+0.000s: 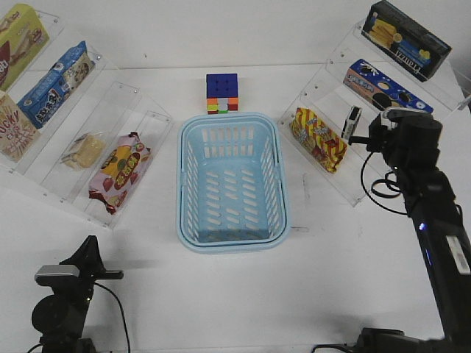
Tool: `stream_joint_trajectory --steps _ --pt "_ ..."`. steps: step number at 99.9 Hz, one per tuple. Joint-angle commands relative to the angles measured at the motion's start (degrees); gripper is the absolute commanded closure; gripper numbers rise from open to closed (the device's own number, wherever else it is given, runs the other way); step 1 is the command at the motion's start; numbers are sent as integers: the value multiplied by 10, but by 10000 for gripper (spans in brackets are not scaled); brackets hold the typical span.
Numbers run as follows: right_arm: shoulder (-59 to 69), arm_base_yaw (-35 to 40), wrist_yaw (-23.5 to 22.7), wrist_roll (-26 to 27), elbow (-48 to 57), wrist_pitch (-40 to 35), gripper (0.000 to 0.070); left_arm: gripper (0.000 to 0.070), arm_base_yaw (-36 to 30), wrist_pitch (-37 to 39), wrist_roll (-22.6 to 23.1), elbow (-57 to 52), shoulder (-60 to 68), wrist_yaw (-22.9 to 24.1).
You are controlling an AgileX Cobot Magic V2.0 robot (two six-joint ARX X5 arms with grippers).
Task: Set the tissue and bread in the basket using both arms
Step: 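Grasp the black-and-white box with the right gripper and drop it into the basket, then withdraw the right gripper from the basket toward the robot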
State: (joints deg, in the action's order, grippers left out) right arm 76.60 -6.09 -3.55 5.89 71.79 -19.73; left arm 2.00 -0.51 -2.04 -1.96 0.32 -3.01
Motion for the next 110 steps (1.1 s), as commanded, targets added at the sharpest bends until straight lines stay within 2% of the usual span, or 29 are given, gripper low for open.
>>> stream_joint_trajectory --steps 1,8,13,38,43,46,47,52,57,72,76,80,87,89,99,110 --pt "-33 20 -66 17 17 3 699 699 1 6 7 12 -1 0" --pt "-57 53 -134 25 17 3 699 699 1 6 7 12 -1 0" --pt "-63 85 -162 24 17 3 699 699 1 6 7 12 -1 0" --pt "-22 281 -158 -38 16 -6 691 699 1 6 7 12 -1 0" --pt "-3 303 -157 -39 16 -3 623 699 1 6 5 12 -1 -1" --pt "7 314 -157 -40 16 0 543 699 1 6 -1 12 -1 -1" --pt "11 319 -157 -40 16 0 497 699 1 6 -3 12 -1 -1" --pt "24 332 -155 -40 16 0 380 699 1 6 -9 12 -1 -1" --pt "37 342 -155 -41 16 4 338 699 1 6 -21 12 -1 -1" --pt "31 343 -154 -40 19 14 340 699 1 7 -73 12 -1 -1" --pt "14 336 -149 -40 20 14 367 699 1 7 -99 11 -1 -1" --pt "0 327 -138 -40 21 14 444 699 1 6 -130 10 -1 -1" --pt "-37 304 -113 -42 21 2 658 699 1 7 -200 9 -1 -1" --pt "-48 297 -108 -42 21 -3 700 699 1 7 -221 8 -1 -1" --pt "-100 270 -83 -42 11 -27 700 699 1 6 -292 -3 -1 -1" --pt "-186 252 -55 -42 -72 31 700 699 1 -4 -314 -42 1 -20"
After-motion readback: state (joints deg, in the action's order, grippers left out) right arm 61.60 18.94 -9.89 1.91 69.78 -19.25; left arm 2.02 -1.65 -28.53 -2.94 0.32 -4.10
